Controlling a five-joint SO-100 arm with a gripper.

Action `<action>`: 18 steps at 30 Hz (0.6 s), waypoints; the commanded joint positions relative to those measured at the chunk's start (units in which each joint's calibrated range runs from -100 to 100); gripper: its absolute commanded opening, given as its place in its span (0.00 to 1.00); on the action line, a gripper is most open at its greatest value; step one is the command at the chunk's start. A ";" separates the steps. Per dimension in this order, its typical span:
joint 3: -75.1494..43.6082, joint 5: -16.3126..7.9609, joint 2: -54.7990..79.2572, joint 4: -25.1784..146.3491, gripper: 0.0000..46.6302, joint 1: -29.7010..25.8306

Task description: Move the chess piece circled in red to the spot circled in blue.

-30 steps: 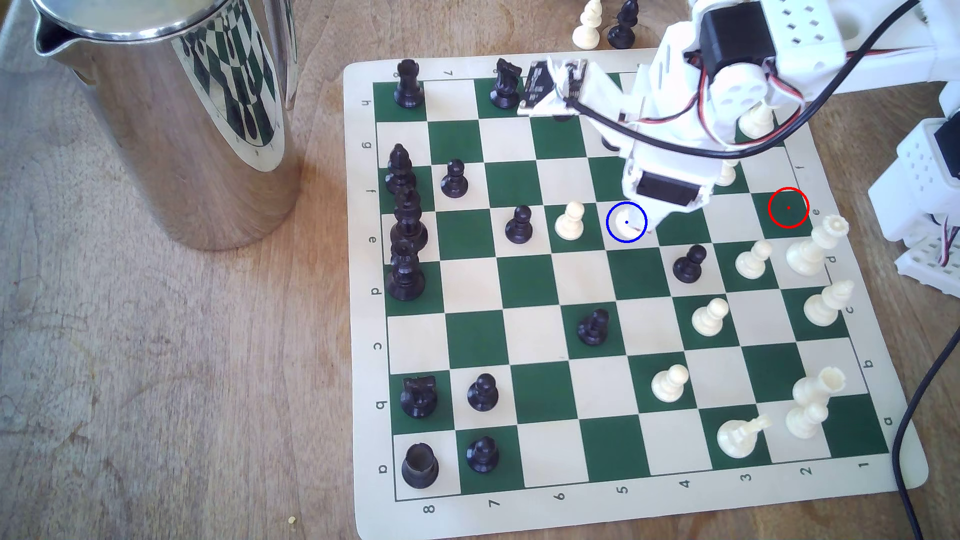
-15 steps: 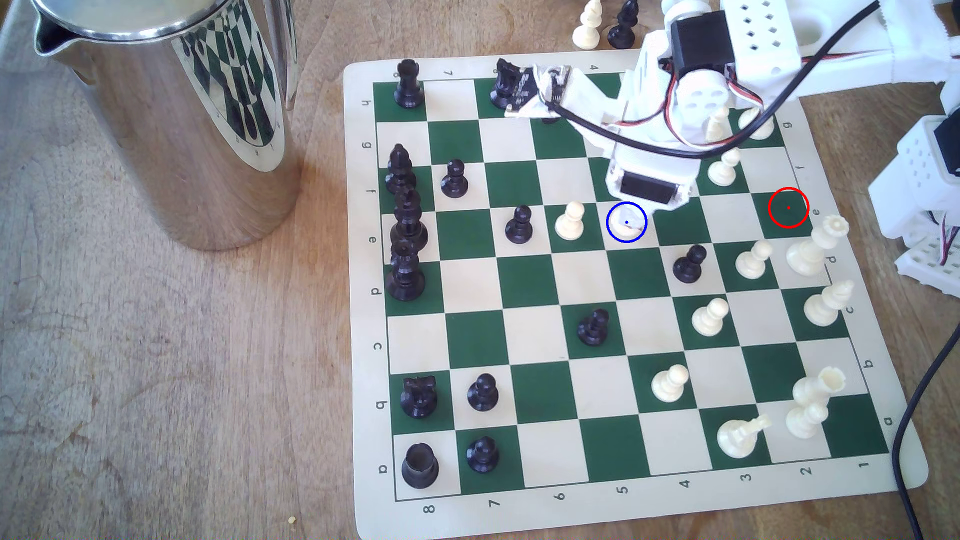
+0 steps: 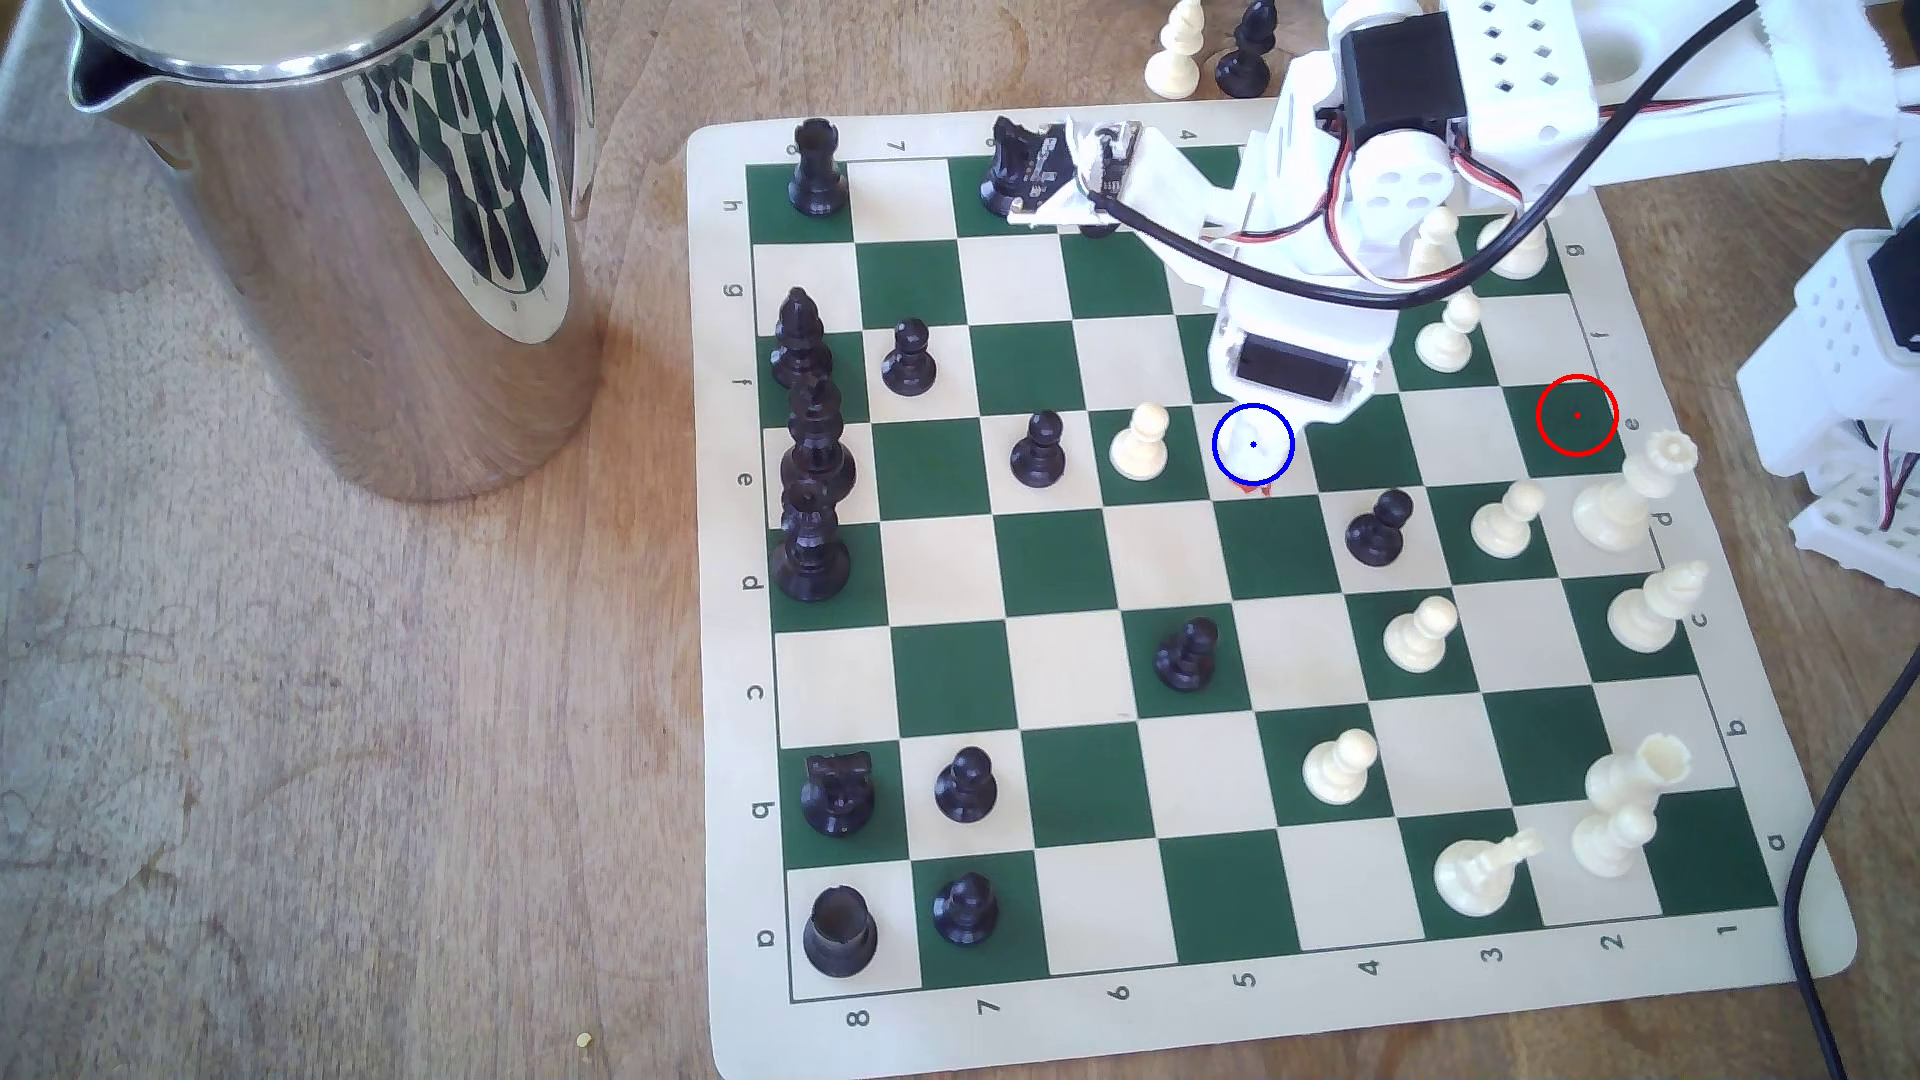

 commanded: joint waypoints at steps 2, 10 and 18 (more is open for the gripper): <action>-1.30 0.73 -4.04 0.94 0.42 0.66; 8.13 1.42 -13.38 1.35 0.47 1.21; 27.17 1.90 -35.45 5.94 0.49 -0.75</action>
